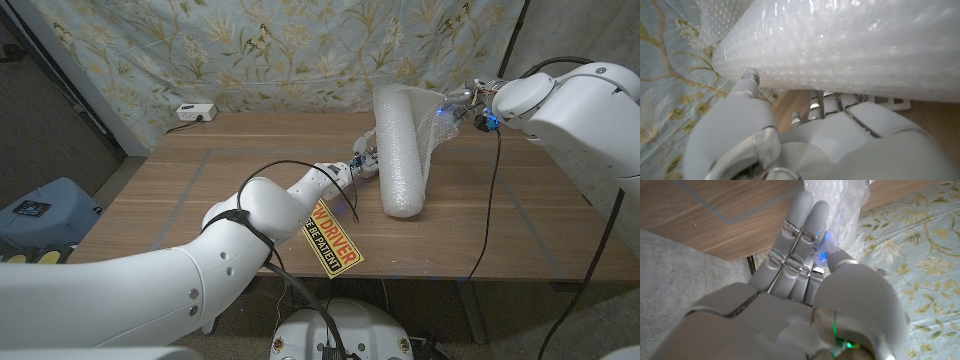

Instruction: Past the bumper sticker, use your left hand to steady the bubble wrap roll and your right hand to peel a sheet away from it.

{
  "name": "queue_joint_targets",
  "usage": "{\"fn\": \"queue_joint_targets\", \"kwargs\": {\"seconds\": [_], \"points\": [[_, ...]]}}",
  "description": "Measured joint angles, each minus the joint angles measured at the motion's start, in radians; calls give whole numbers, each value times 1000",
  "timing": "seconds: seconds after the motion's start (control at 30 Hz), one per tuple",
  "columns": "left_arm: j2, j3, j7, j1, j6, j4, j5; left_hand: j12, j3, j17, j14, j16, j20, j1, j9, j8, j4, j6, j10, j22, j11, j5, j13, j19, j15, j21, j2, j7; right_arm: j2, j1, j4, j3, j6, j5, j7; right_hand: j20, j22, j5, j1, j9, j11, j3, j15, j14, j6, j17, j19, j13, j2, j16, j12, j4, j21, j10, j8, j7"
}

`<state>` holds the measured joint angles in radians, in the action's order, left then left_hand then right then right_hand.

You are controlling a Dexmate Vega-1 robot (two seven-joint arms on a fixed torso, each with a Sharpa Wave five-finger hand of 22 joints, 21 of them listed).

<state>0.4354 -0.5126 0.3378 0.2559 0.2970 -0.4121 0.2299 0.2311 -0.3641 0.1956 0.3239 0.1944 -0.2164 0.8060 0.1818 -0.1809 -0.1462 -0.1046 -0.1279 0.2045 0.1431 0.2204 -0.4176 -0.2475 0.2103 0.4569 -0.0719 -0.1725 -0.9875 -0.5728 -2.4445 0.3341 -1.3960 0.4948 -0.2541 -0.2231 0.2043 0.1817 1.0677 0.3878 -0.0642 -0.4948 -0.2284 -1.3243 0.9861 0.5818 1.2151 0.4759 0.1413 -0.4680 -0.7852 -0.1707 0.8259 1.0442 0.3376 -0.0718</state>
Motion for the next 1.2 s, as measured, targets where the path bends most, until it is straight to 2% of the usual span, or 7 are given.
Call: {"fn": "queue_joint_targets", "kwargs": {"seconds": [0.2, 0.3, 0.37, 0.87, 0.9, 1.2], "points": [[3, 5, -7, 0, 4, 0, 5, -9, 7, 0, -28, -8, 0, -25, 0, 5, 7, -28, 34, 0, 2, -8, 2, 18, 11, -13, 19, -9, -9, 20, 8, 17, 0, 40, -22, 0, 0, -1, 0, 4, 1, 0, 0, 0, 0, 5, 0, -3, 0, 0, 0, 0, 7, 0, -2, 0], [3, 5, -8, 0, 5, 0, 5, -14, 24, 0, -46, -8, 0, -46, 0, 5, 13, -56, 54, -4, 3, -17, 5, 25, 11, -19, 27, -34, -9, 22, 10, 19, 0, 43, -24, 0, 0, -1, 0, 5, 2, 1, 0, 0, 0, 5, 0, -4, 0, 0, 1, 1, 8, 1, -3, 0], [4, 4, -8, 0, 8, 0, 6, -18, 29, 0, -56, -9, 2, -55, -4, 5, 15, -68, 72, -5, 10, -21, 5, 30, 12, -24, 29, -39, -7, 23, 11, 19, 0, 43, -24, 0, 0, -1, 0, 6, 3, 1, -2, -4, 0, 9, 0, -3, 0, 0, 1, 1, 8, 0, -3, 0], [5, 1, -2, -2, 10, 0, 16, -20, 36, 0, -76, -9, -1, -67, -5, 5, 17, -69, 91, -5, 9, -25, 8, 37, 13, -29, 25, -40, -5, 19, 1, 10, 0, 41, -40, 1, 0, -4, 11, 18, 7, 1, 0, -11, 0, 9, 0, 1, 0, 7, 1, 1, 21, 0, -10, -8], [5, 1, -1, -2, 9, 0, 17, -20, 36, 0, -76, -9, -1, -67, -5, 5, 17, -69, 91, -5, 9, -25, 10, 37, 13, -29, 25, -40, -13, 5, -26, -16, 0, 41, -40, 1, 0, -4, 11, 18, 7, 1, 0, -11, 0, 9, 0, 1, 0, 7, 1, 1, 22, 0, -11, -8], [4, 3, 3, 0, 6, 0, 18, -20, 36, 0, -80, -9, 4, -67, -5, 5, 17, -69, 91, -5, 8, -24, 10, 43, 9, -36, 25, -40, -16, -24, -52, -55, 0, 34, -49, 6, 0, 0, 12, 23, 7, 3, -2, -17, -2, 14, -5, 2, 1, 8, 1, 3, 29, 0, -13, -13]]}}
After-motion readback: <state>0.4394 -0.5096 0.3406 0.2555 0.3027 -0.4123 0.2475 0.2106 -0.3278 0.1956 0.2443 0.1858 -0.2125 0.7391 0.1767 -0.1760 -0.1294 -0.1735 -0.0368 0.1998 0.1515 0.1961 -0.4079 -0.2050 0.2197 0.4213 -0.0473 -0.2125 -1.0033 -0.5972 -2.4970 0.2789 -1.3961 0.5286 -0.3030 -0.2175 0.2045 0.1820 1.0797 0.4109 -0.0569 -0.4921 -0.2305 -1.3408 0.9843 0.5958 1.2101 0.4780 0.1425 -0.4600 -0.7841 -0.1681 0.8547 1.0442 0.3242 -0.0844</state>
